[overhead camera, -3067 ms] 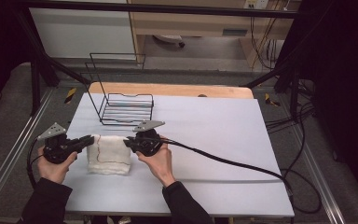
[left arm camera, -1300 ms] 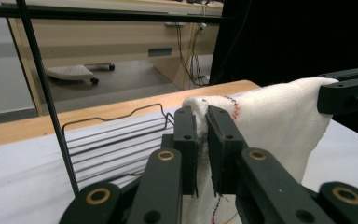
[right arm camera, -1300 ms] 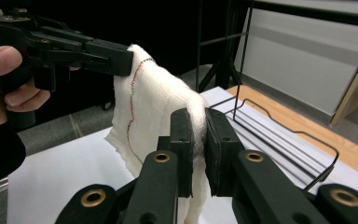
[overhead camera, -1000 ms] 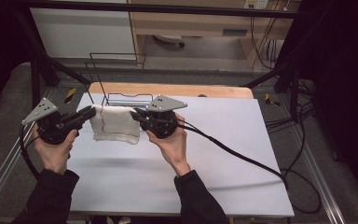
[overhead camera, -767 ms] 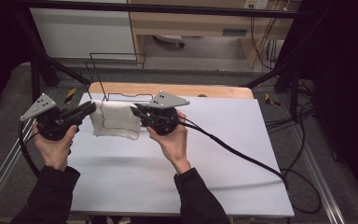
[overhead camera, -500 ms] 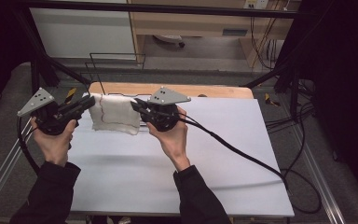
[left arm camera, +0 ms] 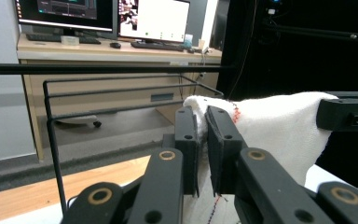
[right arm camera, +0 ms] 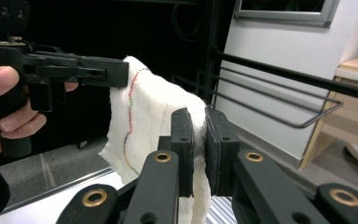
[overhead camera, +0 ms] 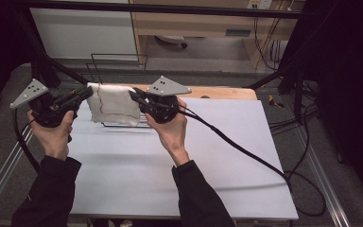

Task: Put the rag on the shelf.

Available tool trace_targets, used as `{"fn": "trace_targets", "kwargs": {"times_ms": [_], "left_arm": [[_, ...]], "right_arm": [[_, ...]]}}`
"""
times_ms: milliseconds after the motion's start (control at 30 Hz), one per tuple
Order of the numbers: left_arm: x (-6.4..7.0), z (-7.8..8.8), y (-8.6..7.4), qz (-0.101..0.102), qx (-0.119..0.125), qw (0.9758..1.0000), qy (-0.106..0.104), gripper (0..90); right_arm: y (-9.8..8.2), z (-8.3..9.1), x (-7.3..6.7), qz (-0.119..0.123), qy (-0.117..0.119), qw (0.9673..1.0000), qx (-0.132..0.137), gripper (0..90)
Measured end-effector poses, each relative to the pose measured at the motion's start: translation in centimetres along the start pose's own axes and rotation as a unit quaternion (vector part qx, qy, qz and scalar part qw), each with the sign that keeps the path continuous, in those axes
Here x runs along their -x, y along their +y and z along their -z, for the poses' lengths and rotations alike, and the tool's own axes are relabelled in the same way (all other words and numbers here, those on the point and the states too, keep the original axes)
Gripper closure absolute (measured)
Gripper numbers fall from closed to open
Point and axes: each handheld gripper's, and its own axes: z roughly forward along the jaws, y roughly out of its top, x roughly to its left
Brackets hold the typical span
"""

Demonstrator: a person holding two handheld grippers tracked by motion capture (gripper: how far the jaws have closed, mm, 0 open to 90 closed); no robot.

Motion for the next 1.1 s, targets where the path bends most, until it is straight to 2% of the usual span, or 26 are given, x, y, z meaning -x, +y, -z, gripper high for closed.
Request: {"fn": "trace_targets", "kwargs": {"times_ms": [500, 1100], "left_arm": [[-0.3, -0.9, 1.9, -0.004, 0.030, 0.9995, 0.004, 83.1], [-1.2, -1.7, 4.5, -0.003, 0.051, 0.9986, 0.014, 83.1]], "right_arm": [[1.8, -0.7, 1.0, 0.006, -0.018, 0.9995, 0.025, 83.2], [4.4, -1.9, 2.0, 0.010, -0.026, 0.9986, 0.044, 83.4]]}}
